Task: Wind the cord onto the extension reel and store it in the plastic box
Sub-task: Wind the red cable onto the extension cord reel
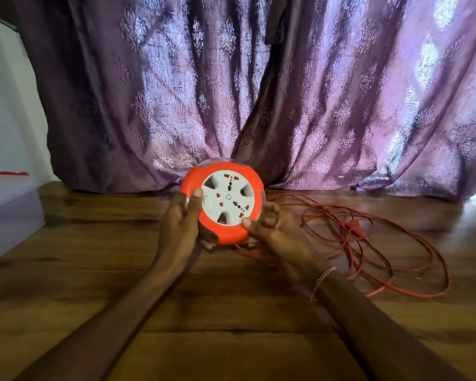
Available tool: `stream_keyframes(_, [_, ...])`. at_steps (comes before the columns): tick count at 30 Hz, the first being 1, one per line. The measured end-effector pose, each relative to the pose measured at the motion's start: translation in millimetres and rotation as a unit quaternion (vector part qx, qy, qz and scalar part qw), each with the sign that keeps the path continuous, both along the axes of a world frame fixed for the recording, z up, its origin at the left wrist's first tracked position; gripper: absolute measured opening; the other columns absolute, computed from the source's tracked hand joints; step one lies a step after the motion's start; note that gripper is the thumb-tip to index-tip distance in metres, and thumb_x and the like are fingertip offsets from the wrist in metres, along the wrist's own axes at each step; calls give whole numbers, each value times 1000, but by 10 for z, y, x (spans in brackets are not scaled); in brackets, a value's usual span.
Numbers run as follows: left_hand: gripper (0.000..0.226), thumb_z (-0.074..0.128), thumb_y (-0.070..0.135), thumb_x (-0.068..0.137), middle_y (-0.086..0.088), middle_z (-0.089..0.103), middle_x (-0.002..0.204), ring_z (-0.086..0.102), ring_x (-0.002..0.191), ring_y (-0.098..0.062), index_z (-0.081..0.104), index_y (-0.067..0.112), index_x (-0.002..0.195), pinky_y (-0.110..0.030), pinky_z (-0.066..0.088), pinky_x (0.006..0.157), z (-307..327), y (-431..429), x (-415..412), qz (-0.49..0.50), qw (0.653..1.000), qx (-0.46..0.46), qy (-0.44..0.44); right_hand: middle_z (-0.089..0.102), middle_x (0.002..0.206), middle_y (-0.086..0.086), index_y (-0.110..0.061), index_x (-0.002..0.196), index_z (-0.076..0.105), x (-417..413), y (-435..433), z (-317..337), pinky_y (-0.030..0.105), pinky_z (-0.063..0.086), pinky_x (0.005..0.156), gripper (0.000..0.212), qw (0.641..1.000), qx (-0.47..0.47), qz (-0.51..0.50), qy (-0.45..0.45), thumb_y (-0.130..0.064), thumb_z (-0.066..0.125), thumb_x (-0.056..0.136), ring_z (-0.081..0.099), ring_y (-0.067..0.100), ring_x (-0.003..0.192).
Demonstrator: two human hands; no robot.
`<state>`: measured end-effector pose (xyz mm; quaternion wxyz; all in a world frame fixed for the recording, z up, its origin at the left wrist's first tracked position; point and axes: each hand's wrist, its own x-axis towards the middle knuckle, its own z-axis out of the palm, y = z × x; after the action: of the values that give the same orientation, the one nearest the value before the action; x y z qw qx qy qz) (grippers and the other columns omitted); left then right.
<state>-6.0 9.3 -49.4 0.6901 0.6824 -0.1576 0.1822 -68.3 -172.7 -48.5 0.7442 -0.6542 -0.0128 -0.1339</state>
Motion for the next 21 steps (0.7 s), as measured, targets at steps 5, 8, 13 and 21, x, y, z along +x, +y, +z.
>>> stream_keyframes(5, [49, 47, 66, 91, -1, 72, 86, 66, 78, -21, 66, 22, 96, -46, 54, 74, -83, 228, 126, 39, 997, 52, -32, 76, 98, 23, -6, 120, 55, -6, -35, -39, 28, 57, 58, 46, 989, -144, 38, 26, -17, 83, 85, 77, 34, 74])
stream_keyframes(8, [50, 51, 61, 90, -7, 74, 90, 63, 80, -17, 68, 15, 92, -48, 52, 78, -122, 271, 149, 34, 999, 22, -13, 75, 91, 4, -27, 108, 61, -21, -103, -52, 20, 52, 65, 34, 934, -341, -91, -61, -37, 83, 83, 72, 9, 72])
stream_keyframes(13, [49, 51, 56, 92, -4, 72, 83, 60, 75, -13, 67, 10, 90, -42, 51, 70, -122, 263, 126, 63, 998, -3, -8, 63, 113, -2, -26, 131, 60, -112, -66, 123, 40, 51, 78, 44, 749, -576, -224, -239, -50, 65, 94, 64, 23, 96])
stream_keyframes(21, [61, 39, 69, 92, -7, 71, 84, 67, 79, -27, 62, 12, 95, -52, 53, 74, -175, 276, 176, 121, 986, 81, -75, 70, 83, 5, -32, 132, 63, 71, 253, 364, 33, 41, 57, 52, 559, -738, -209, -316, -57, 62, 86, 67, 34, 65])
